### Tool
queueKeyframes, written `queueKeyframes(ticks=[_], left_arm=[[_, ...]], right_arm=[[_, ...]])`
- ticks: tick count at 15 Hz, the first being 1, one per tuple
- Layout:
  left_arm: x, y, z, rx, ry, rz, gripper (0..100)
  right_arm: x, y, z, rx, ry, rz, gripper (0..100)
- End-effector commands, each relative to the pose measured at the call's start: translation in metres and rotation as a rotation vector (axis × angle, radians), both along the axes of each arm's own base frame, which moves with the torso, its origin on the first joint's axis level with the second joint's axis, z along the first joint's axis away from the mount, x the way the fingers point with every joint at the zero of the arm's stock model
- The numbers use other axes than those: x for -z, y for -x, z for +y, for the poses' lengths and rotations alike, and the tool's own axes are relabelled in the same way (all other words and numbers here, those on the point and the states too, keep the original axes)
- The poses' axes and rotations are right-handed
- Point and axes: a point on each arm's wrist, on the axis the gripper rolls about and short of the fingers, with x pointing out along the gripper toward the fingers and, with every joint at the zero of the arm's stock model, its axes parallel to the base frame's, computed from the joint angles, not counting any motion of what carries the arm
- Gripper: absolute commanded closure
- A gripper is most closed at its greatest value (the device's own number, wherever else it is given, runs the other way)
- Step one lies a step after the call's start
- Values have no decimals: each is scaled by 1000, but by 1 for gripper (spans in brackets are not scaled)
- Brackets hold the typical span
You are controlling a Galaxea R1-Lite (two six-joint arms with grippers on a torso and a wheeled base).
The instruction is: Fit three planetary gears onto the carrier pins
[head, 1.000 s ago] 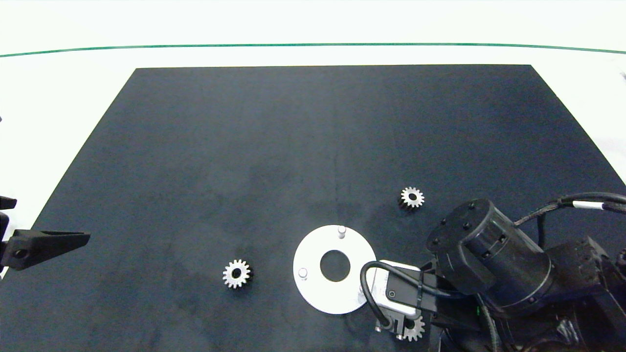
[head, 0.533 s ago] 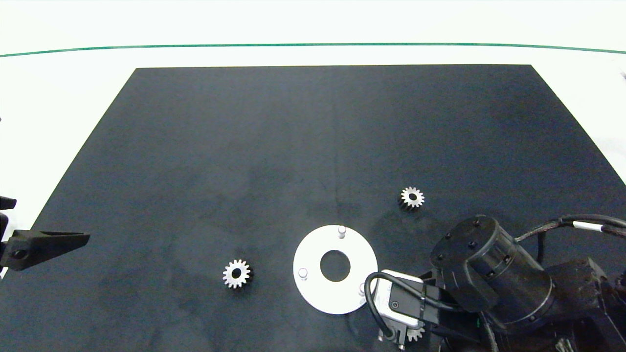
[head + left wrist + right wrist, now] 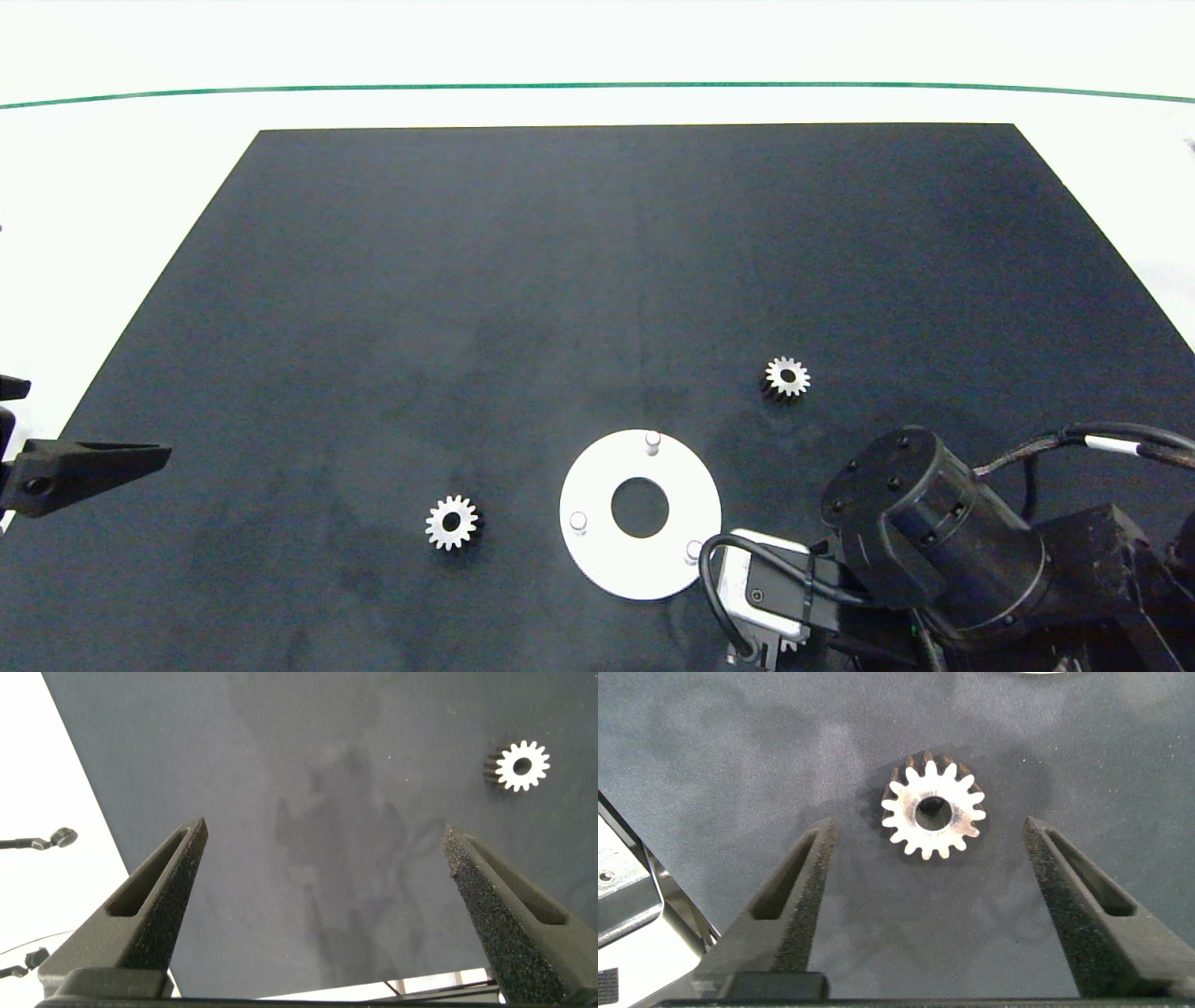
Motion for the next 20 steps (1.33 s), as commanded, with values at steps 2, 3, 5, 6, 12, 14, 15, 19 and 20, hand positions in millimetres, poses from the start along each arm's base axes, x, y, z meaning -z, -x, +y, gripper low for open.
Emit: queueKeyframes(ticks=[2, 3, 5, 6, 12, 14, 15, 19, 20], left_arm=[[0, 1, 0, 0, -2, 1, 0], [0, 1, 0, 0, -2, 1, 0], [0, 1, 0, 1, -2, 3, 0], [0, 2, 0, 0, -2, -2, 0], [-1, 3, 0, 1, -1, -5, 0], [-1, 4, 0, 1, -1, -8, 0], [-1, 4, 1, 1, -1, -9, 0], [-1, 5, 1, 2, 1, -11, 0], [-1, 5, 1, 1, 0, -11, 0]], right_arm=[[3, -2, 1, 3, 12, 6, 28], [3, -2, 1, 2, 13, 7, 30], [5, -3, 1, 7, 16, 12, 34], [7, -5, 1, 14, 20, 13, 36], [6, -6, 1, 15, 19, 9, 48], [6, -6, 1, 16, 20, 11, 52], [8, -7, 2, 18, 23, 14, 54], [13, -12, 8, 21, 15, 8, 61], [16, -13, 10, 19, 16, 9, 64]])
